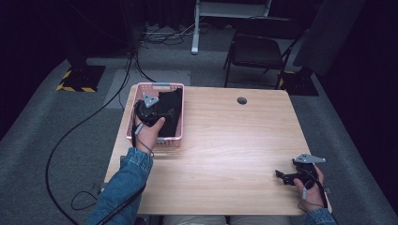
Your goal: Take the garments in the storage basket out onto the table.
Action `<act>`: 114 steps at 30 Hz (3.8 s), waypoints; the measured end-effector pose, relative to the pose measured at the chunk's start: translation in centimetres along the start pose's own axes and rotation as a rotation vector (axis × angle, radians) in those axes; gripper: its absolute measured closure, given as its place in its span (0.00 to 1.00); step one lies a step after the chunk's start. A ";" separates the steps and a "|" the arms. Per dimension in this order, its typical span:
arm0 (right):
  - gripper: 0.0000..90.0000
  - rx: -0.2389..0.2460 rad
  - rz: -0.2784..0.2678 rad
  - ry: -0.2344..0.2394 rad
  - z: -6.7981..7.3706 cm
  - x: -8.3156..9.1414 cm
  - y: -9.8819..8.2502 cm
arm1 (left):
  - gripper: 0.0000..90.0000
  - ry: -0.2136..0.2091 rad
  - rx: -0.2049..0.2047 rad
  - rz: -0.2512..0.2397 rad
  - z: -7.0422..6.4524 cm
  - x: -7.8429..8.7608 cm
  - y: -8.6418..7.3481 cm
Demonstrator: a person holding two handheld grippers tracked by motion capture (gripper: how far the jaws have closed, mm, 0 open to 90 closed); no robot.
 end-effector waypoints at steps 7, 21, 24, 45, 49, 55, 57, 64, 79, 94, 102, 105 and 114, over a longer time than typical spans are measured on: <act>0.00 0.000 0.000 0.000 0.0 0.0 0.0 | 0.03 0.012 -0.001 0.012 0.3 -1.2 0.1; 0.00 0.000 0.000 0.000 0.0 0.0 0.0 | 0.03 0.046 0.002 0.087 1.4 -4.8 -1.2; 0.00 0.000 0.000 0.000 0.0 0.0 0.0 | 0.03 0.055 0.000 0.109 1.7 -5.5 -1.4; 0.00 0.000 0.000 0.000 0.0 0.0 0.0 | 0.03 0.080 0.017 0.243 3.1 -9.6 -4.1; 0.00 0.000 0.000 0.000 0.0 0.0 0.0 | 0.02 0.081 0.007 0.281 3.1 -10.1 -4.6; 0.00 0.000 0.000 0.000 0.0 0.0 0.0 | 0.00 0.100 -0.031 0.327 3.1 -10.7 -5.3; 0.00 0.000 0.000 0.000 0.0 0.0 0.0 | 0.00 0.102 -0.022 0.341 3.2 -10.9 -5.5; 0.00 0.000 0.000 0.000 0.0 0.0 0.0 | 0.00 0.110 0.001 0.358 3.5 -11.3 -5.9; 0.00 0.000 0.000 0.000 0.0 0.0 0.0 | 0.01 0.078 0.056 0.376 3.7 -12.0 -6.4; 0.00 -0.002 0.000 0.000 0.0 0.0 0.0 | 0.64 0.066 0.013 0.371 3.3 -10.6 -5.5; 0.00 -0.001 0.000 0.000 0.0 0.0 0.0 | 0.65 0.059 0.030 0.363 3.1 -9.9 -4.9; 0.00 0.000 0.000 0.000 0.0 0.0 0.0 | 0.65 0.055 0.036 0.343 2.9 -9.5 -4.3; 0.00 -0.001 0.000 0.000 0.0 0.0 0.0 | 0.65 0.051 0.022 0.293 2.4 -8.2 -2.2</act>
Point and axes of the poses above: each handheld gripper's, and its own axes: x roughly backward along the jaws, y roughly out of its top, z roughly to its left, the point moved 8 cm from there along -x, roughly forward along the jaws, and after that the axes turned 11 degrees about x, right-handed, at the moved point
